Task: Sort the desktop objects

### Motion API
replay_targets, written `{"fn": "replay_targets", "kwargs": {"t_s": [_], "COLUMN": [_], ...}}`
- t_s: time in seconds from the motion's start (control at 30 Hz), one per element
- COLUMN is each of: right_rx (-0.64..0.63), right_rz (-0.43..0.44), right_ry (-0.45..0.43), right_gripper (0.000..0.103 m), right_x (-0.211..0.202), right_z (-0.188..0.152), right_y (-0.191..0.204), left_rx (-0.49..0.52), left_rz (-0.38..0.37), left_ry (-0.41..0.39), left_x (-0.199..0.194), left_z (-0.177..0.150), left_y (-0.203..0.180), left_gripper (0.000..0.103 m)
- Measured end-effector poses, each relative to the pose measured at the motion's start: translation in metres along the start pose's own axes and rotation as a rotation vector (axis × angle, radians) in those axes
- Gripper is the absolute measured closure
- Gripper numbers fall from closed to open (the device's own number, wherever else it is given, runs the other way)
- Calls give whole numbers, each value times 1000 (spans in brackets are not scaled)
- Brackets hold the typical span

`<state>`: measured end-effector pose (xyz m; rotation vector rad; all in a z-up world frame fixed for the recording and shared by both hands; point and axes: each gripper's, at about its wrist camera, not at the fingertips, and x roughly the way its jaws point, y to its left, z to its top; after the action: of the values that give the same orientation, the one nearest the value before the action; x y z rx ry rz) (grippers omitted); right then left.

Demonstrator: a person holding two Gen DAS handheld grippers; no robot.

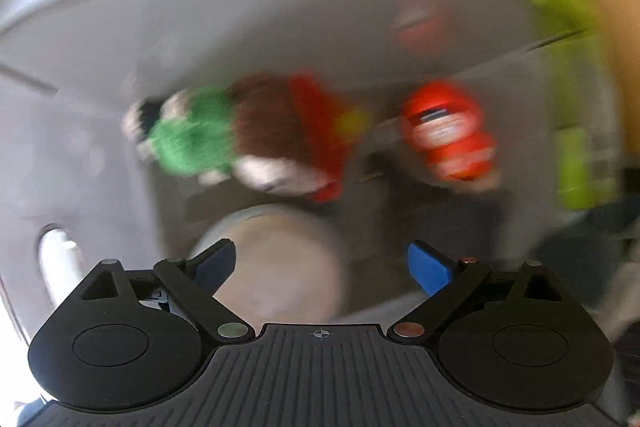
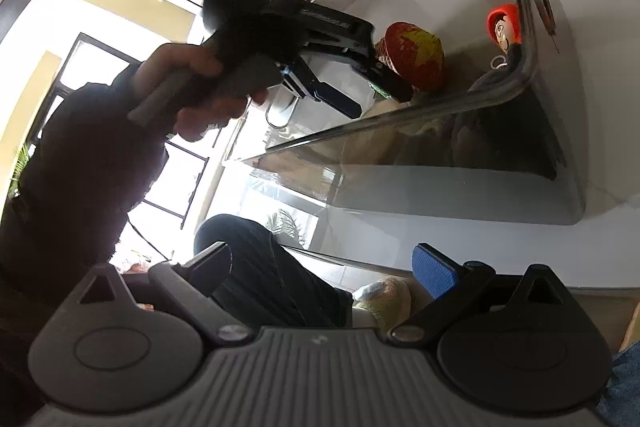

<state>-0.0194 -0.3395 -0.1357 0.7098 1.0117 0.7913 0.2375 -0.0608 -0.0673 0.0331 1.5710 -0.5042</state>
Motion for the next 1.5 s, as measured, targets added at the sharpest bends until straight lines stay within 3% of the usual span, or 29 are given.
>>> {"fn": "replay_targets", "kwargs": {"t_s": [0.1,0.17,0.33,0.43,0.47,0.5,0.53,0.57,0.7,0.8,0.87,0.97,1.07,1.1,1.2,1.23,1.27,1.37,1.43,1.5], "right_rx": [2,-2,-22,-10,-3,4,9,13,1,0,-1,-8,-11,-12,4,13,19,3,-22,-23], "right_rz": [-13,-10,-4,-2,-4,-6,-6,-5,-1,7,7,7,3,2,4,6,9,9,8,8], "right_ry": [9,10,12,7,5,4,3,3,7,7,10,14,9,8,-3,-6,-5,11,13,4], "right_gripper": [5,5,5,5,5,5,5,5,5,5,5,5,5,5,5,5,5,5,5,5], "right_x": [3,4,2,1,0,1,1,1,2,2,3,2,-1,-3,-6,-5,-3,1,-3,-5], "right_z": [1,0,-2,-2,-2,-2,-2,-2,-3,-2,-1,-2,-3,-4,-1,0,2,0,-3,-3], "right_y": [1,3,5,2,0,-1,-2,-2,1,2,2,3,4,3,0,-1,-1,3,6,6], "left_rx": [32,46,168,207,186,167,140,92,-2,-62,-66,7,150,171,104,59,28,6,1,9], "left_rz": [54,146,372,415,405,390,350,298,244,153,147,262,341,305,14,-50,-75,-43,-90,-118], "left_ry": [-104,-147,-96,-101,-110,-109,-81,-43,25,64,91,44,-20,-27,-19,-23,-34,-76,-62,-52], "left_x": [-14,-11,31,39,38,37,35,33,21,15,20,21,14,10,15,20,27,46,59,43], "left_z": [4,8,16,15,13,12,10,9,1,2,6,18,21,19,18,18,18,20,22,22], "left_y": [-13,-18,-20,-23,-22,-21,-18,-14,-5,1,0,-11,-35,-42,-53,-53,-54,-57,-56,-55], "left_gripper": [7,7,5,4,7,18,37,45,45,44,42,8,7,6,4,4,4,4,4,2]}}
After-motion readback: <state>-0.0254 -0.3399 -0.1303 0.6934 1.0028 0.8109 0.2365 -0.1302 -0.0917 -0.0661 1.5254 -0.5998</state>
